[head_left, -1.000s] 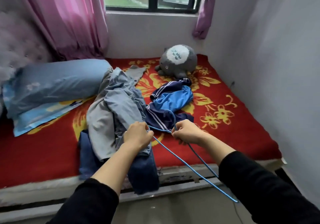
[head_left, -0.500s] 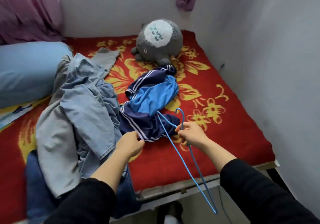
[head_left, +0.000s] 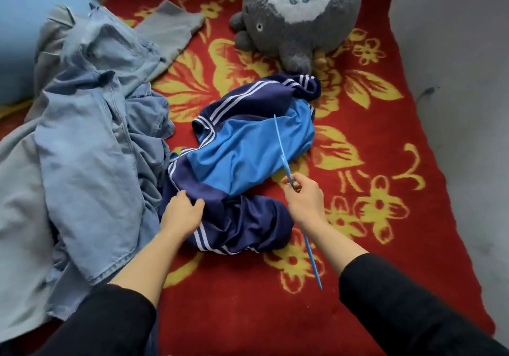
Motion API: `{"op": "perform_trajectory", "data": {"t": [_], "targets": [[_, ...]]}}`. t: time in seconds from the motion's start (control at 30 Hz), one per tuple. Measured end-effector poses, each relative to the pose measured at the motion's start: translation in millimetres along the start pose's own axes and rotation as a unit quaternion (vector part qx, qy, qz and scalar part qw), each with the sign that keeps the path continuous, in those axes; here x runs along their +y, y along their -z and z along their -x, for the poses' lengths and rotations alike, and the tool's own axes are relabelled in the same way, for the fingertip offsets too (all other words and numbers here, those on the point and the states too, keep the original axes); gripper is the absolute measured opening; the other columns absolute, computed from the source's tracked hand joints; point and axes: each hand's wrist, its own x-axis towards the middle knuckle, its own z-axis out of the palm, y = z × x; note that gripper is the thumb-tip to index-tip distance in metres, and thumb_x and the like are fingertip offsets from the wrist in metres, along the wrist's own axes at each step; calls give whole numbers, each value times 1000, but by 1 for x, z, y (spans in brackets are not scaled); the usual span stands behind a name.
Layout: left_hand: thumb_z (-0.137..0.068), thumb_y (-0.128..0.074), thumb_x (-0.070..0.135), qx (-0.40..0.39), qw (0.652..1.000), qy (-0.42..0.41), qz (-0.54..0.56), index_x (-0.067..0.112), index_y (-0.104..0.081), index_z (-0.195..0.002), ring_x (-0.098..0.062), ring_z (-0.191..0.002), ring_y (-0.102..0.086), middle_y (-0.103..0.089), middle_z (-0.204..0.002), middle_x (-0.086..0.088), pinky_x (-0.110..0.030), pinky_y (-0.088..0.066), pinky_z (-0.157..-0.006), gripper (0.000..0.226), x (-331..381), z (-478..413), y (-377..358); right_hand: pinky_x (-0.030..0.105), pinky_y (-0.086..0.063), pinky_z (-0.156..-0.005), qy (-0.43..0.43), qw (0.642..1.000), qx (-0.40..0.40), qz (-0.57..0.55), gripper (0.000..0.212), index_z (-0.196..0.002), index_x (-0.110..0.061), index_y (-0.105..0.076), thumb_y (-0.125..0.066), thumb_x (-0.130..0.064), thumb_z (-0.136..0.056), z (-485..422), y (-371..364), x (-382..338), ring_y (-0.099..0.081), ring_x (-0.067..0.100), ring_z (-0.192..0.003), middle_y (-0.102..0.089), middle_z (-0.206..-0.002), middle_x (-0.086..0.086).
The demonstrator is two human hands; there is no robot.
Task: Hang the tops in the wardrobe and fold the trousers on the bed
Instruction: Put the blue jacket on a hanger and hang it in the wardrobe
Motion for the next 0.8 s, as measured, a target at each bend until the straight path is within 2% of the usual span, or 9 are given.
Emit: {"op": "perform_trajectory", "data": {"t": [0.1,0.17,0.27,0.33,0.43,0.5,0.57,0.7,0.8], "targets": [[-93,-53,35,31,992,90,85,-5,-33,-135,-42,-123,-45,-48,-134,-27,-41,-37,-94,61,3,-31,-16,19,-32,-54,18,999,-29,9,23,-69,-20,-54,-54,-15,-92,-19,-24,18,-42,12,-58,-47,-59,-5],[-92,-56,34,41,984,124,123,-5,-30,-139,-42,-125,-44,-48,-136,-27,-41,-36,-97,66,5,-50,-26,21,-31,-55,21,998,-61,21,21,-72,-23,-55,-56,-17,-91,-24,-39,30,-45,12,-63,-51,-65,-5],[-86,-62,21,86,982,91,141,3,-57,-86,-43,-99,-56,-63,-95,-26,-42,-40,-79,19,2,-70,-36,25,-31,-62,9,996,-89,14,13,-84,-14,-64,-56,-19,-93,-27,-59,41,-50,16,-73,-59,-78,0],[-86,-61,19,92,989,31,112,6,-53,-63,-39,-82,-54,-54,-72,-20,-38,-34,-68,28,-2,-68,-41,28,-30,-66,-11,996,-86,-7,16,-83,-13,-64,-55,-20,-94,-31,-69,41,-49,15,-71,-59,-76,0],[-83,-72,18,98,990,-81,65,7,-75,-81,-36,-117,-43,-56,-118,-16,-35,-32,-96,11,-14,-45,-51,28,-31,-64,-30,996,-69,-44,22,-75,-15,-61,-58,-24,-95,-41,-78,33,-44,8,-60,-52,-62,-8],[-79,-76,19,22,986,-132,100,13,-77,-82,-35,-139,-21,-37,-147,-15,-34,-18,-110,6,-21,-24,-58,27,-30,-60,-34,996,-72,-43,27,-74,-14,-63,-60,-32,-94,-48,-82,24,-43,8,-60,-51,-60,-9],[-77,-72,28,-86,974,-170,126,15,-76,-82,-27,-146,-9,-27,-153,-5,-28,-9,-112,15,-20,-4,-63,25,-29,-59,-44,994,-95,-27,32,-79,-11,-66,-62,-40,-91,-52,-89,13,-47,10,-62,-55,-64,-6],[-78,-69,31,-219,928,-239,183,9,-76,-85,0,-137,-28,-33,-150,5,-8,-17,-108,24,-2,33,-72,32,-40,-76,-81,990,-98,68,53,-81,-8,-58,-67,-61,-78,-56,-109,6,-56,28,-89,-61,-88,8],[-84,-71,23,-256,919,-253,163,8,-75,-87,1,-134,-32,-37,-149,3,-6,-21,-106,16,-3,40,-81,38,-41,-93,-89,979,-101,153,61,-96,-9,-55,-70,-63,-72,-54,-121,14,-48,31,-111,-53,-112,13]]}}
